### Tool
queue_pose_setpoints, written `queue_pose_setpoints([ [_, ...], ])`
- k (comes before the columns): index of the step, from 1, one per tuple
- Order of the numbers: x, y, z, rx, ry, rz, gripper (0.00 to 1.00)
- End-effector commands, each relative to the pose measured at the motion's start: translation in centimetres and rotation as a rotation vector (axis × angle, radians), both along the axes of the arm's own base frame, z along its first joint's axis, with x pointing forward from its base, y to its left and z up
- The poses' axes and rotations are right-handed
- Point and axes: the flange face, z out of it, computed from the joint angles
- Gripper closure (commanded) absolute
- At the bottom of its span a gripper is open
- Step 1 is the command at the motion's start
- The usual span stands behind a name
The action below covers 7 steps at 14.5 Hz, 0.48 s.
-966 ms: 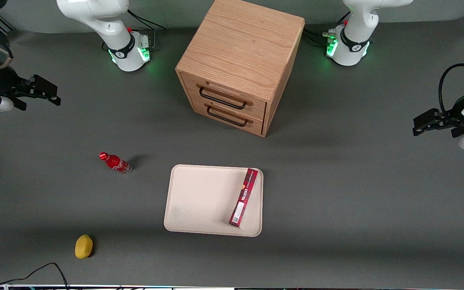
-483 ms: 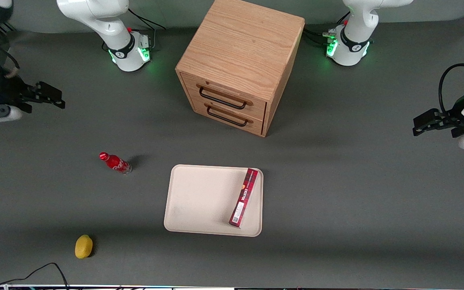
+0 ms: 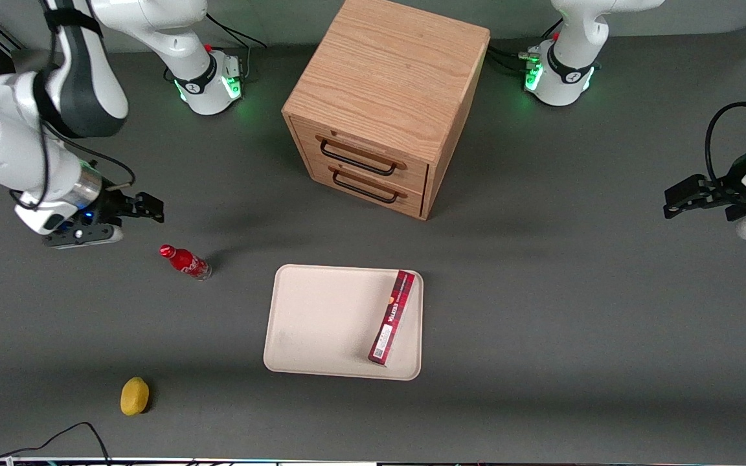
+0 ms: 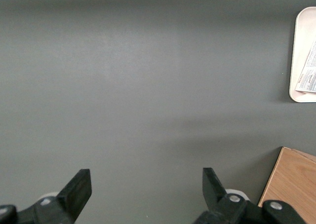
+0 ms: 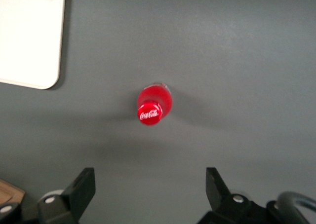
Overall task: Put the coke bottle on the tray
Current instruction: 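Move the open right gripper down toward the red Coca-Cola bottle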
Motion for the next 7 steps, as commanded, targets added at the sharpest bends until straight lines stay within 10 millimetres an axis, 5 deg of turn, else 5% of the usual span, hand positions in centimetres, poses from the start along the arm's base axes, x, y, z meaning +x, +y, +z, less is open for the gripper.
queue_pose_setpoints([
  [1, -0.5, -0.1, -2.7, -0.01, -0.044, 0.04, 0.04],
  [7, 1.6, 0.5, -7.8, -0.008, -0.12, 0.036, 0.05],
])
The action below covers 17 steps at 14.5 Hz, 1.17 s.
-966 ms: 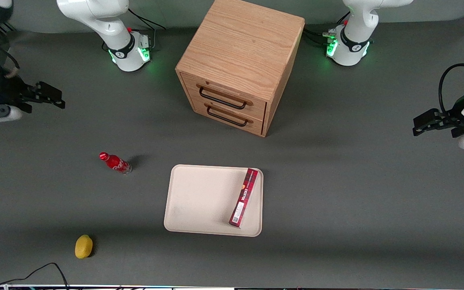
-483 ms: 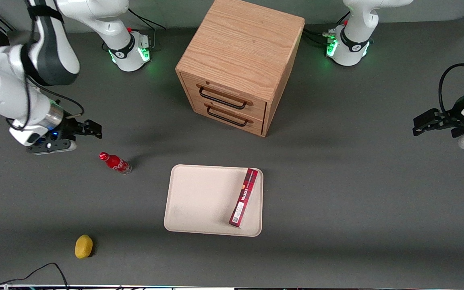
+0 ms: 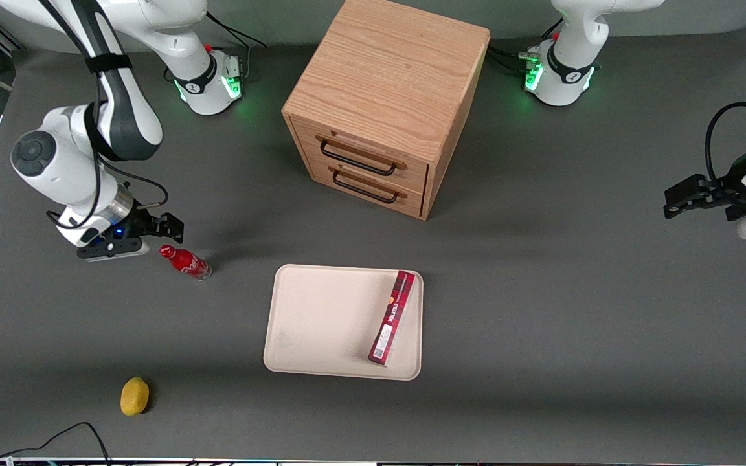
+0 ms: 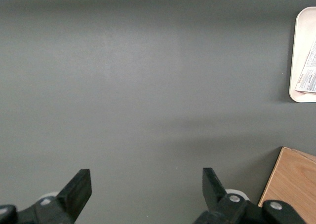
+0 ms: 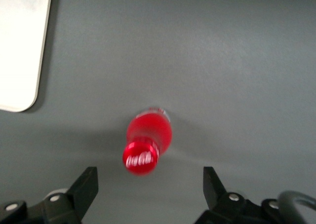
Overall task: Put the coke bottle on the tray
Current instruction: 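Close the right gripper around the bottle's cap end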
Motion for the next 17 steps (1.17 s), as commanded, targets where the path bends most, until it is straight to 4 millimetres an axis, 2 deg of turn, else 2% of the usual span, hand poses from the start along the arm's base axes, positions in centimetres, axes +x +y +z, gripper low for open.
queue_pose_setpoints([
  [1, 0.9, 0.5, -1.3, -0.006, -0.028, 0.015, 0.06],
  [3, 1.1, 1.4, -1.2, -0.002, -0.03, 0.015, 0.06],
  [10, 1.4, 1.5, 0.3, -0.002, -0.037, 0.02, 0.17],
  [13, 1.0, 1.4, 0.7, -0.007, -0.003, 0.032, 0.29],
  [14, 1.0, 1.4, 0.7, -0.006, -0.005, 0.03, 0.36],
  [16, 0.8, 1.3, 0.9, -0.008, -0.002, 0.031, 0.54],
  [17, 0.8, 1.3, 1.0, -0.008, 0.007, 0.03, 0.68],
])
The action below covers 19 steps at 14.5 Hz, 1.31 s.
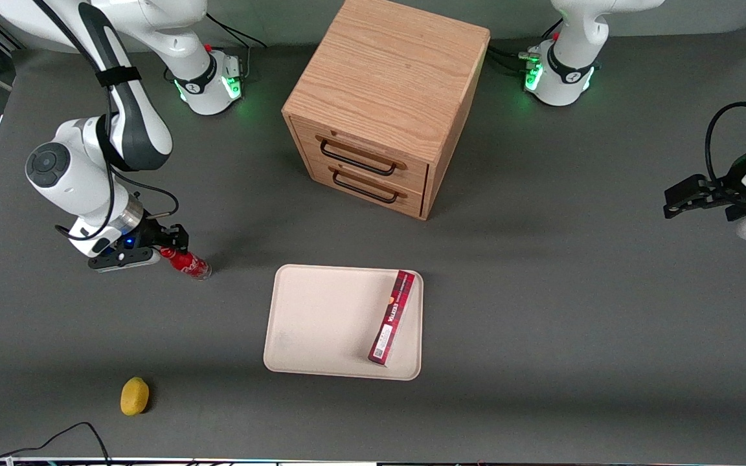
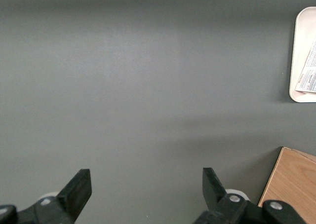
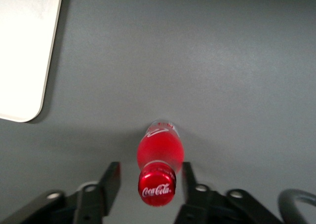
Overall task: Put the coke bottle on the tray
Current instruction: 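Close the right gripper around the bottle's cap end, then lift the bottle off the table with the right gripper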
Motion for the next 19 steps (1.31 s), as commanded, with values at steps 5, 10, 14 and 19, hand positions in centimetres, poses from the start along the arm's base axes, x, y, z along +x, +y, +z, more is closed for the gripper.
queue_pose_setpoints([
  [5, -0.4, -0.6, 2.1, -0.015, 0.021, 0.035, 1.0],
  [10, 2.4, -1.0, 14.1, -0.021, 0.171, 0.028, 1.0],
  [14, 3.5, -0.9, 24.2, -0.014, 0.217, 0.016, 1.0],
  [19, 7.3, 0.8, 27.7, -0.016, 0.257, -0.02, 1.0],
])
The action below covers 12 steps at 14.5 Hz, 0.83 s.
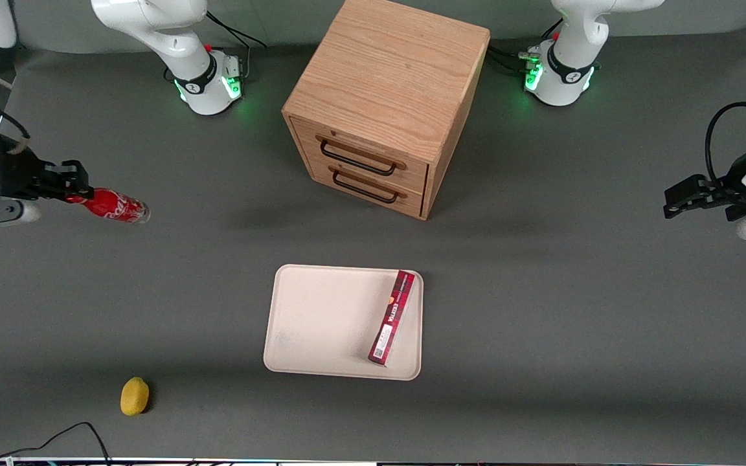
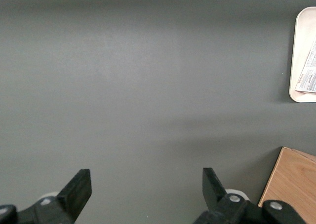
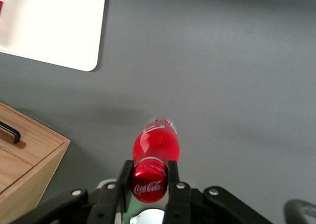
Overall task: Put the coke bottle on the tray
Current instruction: 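Lift the bottle off the table with the right gripper, then carry the bottle over the cream tray and lower it onto it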
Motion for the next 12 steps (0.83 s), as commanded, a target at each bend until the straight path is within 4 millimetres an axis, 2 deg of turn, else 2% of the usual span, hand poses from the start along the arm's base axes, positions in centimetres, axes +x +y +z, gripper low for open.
queue_pose_setpoints([
  [1, 4.2, 2.4, -1.9, -0.009, 0.01, -0.041, 1.0],
  [3, 6.5, 7.7, -4.6, -0.017, -0.016, -0.067, 1.0],
  [5, 8.8, 14.5, -8.5, -0.003, -0.074, -0.154, 1.0],
  [7, 10.9, 19.1, -12.8, 0.03, -0.143, -0.205, 1.0],
  [8, 11.8, 20.9, -14.9, 0.046, -0.173, -0.213, 1.0],
  [10, 13.4, 22.3, -18.6, 0.065, -0.218, -0.221, 1.0],
  [12, 14.3, 23.6, -21.9, 0.067, -0.25, -0.207, 1.0],
])
